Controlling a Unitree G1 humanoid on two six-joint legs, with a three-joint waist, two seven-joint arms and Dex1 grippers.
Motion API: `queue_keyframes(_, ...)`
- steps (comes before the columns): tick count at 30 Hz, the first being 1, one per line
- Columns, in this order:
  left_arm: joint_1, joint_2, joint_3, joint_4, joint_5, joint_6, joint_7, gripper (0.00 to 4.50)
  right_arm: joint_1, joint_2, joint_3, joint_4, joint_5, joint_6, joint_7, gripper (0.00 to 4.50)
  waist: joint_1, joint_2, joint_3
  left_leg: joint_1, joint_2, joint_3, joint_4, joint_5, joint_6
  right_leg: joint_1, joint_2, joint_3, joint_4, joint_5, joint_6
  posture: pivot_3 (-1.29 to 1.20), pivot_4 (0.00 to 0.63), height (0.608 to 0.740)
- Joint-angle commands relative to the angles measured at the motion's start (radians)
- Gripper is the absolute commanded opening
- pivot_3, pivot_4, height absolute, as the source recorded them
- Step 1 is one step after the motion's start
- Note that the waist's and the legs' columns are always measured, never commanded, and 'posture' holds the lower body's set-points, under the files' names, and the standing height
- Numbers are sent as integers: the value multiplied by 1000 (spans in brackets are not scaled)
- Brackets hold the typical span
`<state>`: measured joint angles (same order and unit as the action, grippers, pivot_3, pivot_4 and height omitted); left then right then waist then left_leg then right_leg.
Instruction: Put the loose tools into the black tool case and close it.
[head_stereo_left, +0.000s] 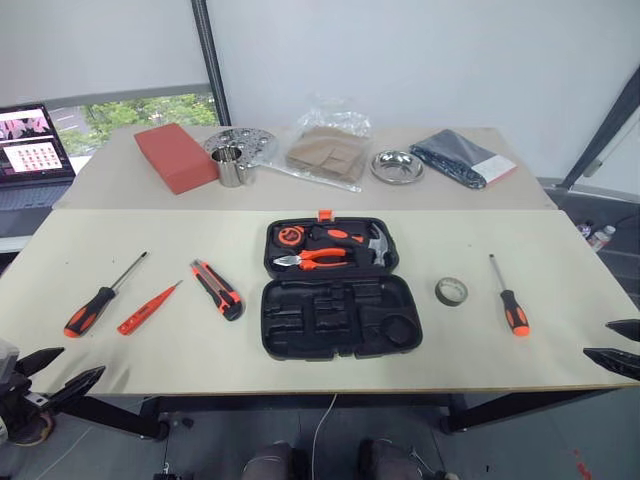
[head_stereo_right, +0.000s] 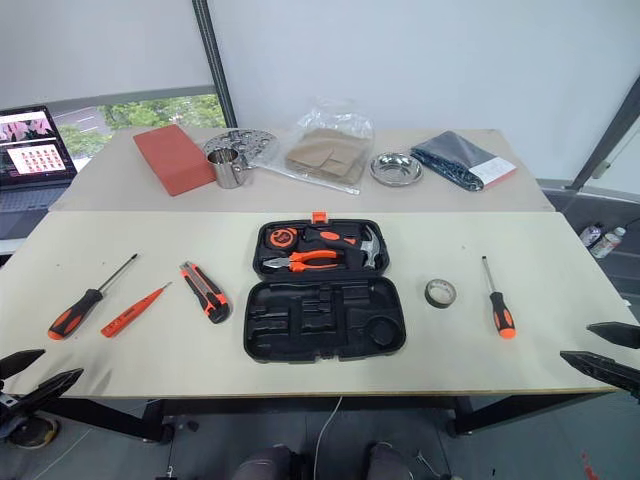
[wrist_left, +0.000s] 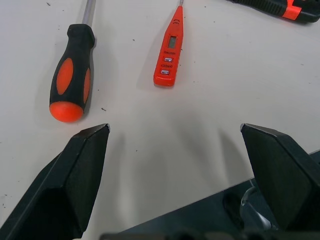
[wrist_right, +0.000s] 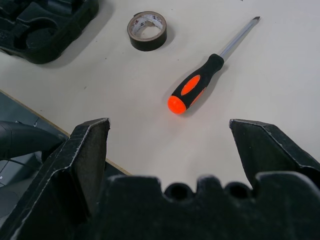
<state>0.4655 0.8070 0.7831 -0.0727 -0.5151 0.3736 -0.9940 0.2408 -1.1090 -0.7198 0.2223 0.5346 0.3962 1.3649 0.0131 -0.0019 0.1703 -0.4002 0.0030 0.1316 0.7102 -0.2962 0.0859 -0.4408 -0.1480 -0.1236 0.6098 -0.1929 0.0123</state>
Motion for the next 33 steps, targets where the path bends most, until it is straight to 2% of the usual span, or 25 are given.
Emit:
queue_keyframes(1,-30,28,23,-16,-29,50,20,4500,-33,-4,-10,-65,36,23,0,4451,0,0,0,0,0,0,0,0,0,0,0,0,0,0,0,0,150,734)
queue_keyframes(5,-236,155,-41,88,-23,199,93,4500,-113,-10,40,-254,124,118,-27,4451,4,0,0,0,1,-1,0,1,-1,0,1,0,1,1,-1,0,150,734)
queue_keyframes(7,-311,191,-74,135,-15,231,98,4500,-140,-9,60,-317,155,162,-38,4451,7,0,0,0,1,-2,0,1,-1,0,2,-2,2,1,-1,0,150,734)
queue_keyframes(10,-450,246,-191,264,43,235,102,4500,-197,-6,116,-448,214,206,-53,4451,6,2,0,1,1,-1,0,2,-3,0,2,-2,2,3,1,0,150,734)
queue_keyframes(12,-519,264,-251,337,76,237,108,4500,-229,-3,145,-499,231,217,-67,4451,4,2,0,-2,0,2,-1,2,-2,0,2,-1,3,6,-5,0,150,734)
queue_keyframes(16,-654,290,-416,501,172,219,84,4500,-408,25,283,-598,270,230,-155,4451,-5,-2,1,-2,0,6,-1,2,-2,-1,9,-5,3,6,-5,0,150,734)
queue_keyframes(20,-732,284,-508,614,234,209,65,4500,-519,53,368,-641,302,265,-204,4451,-7,-5,2,-3,1,8,-1,2,-2,-2,11,-4,2,6,-4,0,150,734)
queue_keyframes(23,-737,278,-532,643,245,192,30,3626,-566,68,409,-668,316,280,-227,4500,-4,-5,2,-2,1,9,-1,2,-3,-3,8,-2,2,6,-4,0,150,734)
queue_keyframes(29,-745,273,-518,701,255,137,15,1433,-560,69,422,-688,306,281,-240,4500,-3,-5,2,-1,0,10,-1,2,-3,-3,3,-2,3,6,-4,0,150,734)
queue_keyframes(31,-769,281,-494,678,236,127,6,919,-542,66,419,-690,297,280,-241,4500,-3,-5,2,-1,0,10,-1,2,-3,-2,3,-2,3,6,-4,0,150,734)
queue_keyframes(33,-801,291,-478,633,217,106,-12,928,-523,59,416,-688,290,286,-240,4500,-2,-5,2,-1,0,10,-1,2,-3,-2,3,-3,3,6,-4,0,150,734)
